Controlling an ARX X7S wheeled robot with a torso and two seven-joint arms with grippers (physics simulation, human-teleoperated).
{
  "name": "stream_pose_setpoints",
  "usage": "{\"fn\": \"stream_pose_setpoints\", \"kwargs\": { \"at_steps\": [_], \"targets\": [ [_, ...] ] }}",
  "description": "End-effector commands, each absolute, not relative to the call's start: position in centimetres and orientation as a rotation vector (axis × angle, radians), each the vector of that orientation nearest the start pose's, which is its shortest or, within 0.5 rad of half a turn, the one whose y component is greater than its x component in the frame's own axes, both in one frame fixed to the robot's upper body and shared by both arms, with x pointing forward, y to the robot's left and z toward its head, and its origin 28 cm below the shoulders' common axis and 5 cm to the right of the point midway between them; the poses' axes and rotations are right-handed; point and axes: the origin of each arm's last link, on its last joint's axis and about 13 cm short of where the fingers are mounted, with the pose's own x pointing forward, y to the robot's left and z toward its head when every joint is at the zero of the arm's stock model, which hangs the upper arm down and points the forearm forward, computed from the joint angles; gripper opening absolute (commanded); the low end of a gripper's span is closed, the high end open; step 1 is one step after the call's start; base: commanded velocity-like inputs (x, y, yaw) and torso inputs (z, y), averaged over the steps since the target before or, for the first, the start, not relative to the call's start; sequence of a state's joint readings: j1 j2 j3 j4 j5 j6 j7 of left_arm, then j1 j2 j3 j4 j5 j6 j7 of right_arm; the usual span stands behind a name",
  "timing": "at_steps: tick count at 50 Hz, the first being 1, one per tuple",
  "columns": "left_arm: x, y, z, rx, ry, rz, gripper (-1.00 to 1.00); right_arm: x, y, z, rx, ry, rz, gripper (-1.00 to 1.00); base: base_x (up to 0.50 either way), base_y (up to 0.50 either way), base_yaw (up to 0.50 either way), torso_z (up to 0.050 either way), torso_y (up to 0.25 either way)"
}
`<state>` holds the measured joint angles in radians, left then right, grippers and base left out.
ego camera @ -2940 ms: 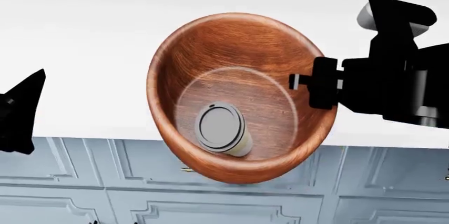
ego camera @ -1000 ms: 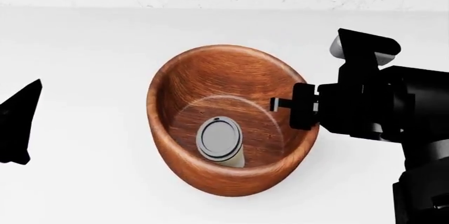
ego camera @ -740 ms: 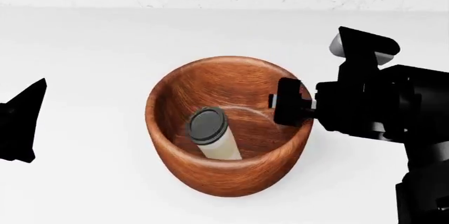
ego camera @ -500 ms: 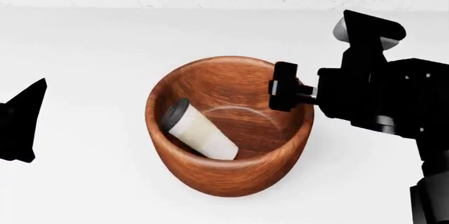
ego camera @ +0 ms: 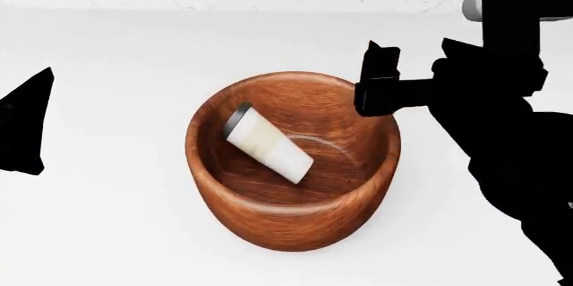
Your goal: Place the cup inside the bowl on the dining table and move the bowl to any counter.
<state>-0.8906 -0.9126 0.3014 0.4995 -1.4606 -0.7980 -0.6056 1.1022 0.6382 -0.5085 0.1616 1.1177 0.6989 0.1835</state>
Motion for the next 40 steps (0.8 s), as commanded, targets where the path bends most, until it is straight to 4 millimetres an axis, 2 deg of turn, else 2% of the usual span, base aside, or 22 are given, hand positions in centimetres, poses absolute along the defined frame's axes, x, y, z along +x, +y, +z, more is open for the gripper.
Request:
{"fn": "stream_pose_setpoints", "kwargs": {
  "at_steps": [1, 9, 14, 23, 28, 40],
  "targets": [
    [23.9, 26.3, 28.2, 0.027, -0.034, -0.232, 1.0, 32.0, -17.3, 25.2, 0.013, -0.009, 0.279, 1.0, 0.0, 0.0, 0.0, 0.0, 0.0],
    [23.8, 26.4, 29.7, 0.026, -0.057, -0.229, 1.0, 31.7, -17.4, 26.6, 0.023, -0.031, 0.291, 1.0, 0.0, 0.0, 0.0, 0.0, 0.0],
    [24.4, 25.8, 31.2, 0.014, -0.065, -0.225, 1.0, 31.6, -17.2, 28.6, 0.047, -0.06, 0.283, 1.0, 0.0, 0.0, 0.0, 0.0, 0.0],
    [24.6, 25.2, 32.4, 0.033, -0.052, -0.249, 1.0, 31.9, -16.9, 29.8, 0.071, -0.079, 0.271, 1.0, 0.0, 0.0, 0.0, 0.0, 0.0],
    [24.3, 25.2, 34.6, 0.058, -0.087, -0.232, 1.0, 32.0, -16.6, 31.5, 0.057, -0.106, 0.27, 1.0, 0.0, 0.0, 0.0, 0.0, 0.0],
    [24.3, 25.2, 37.3, 0.065, -0.115, -0.232, 1.0, 31.6, -16.7, 34.0, 0.072, -0.16, 0.262, 1.0, 0.0, 0.0, 0.0, 0.0, 0.0]
  ]
}}
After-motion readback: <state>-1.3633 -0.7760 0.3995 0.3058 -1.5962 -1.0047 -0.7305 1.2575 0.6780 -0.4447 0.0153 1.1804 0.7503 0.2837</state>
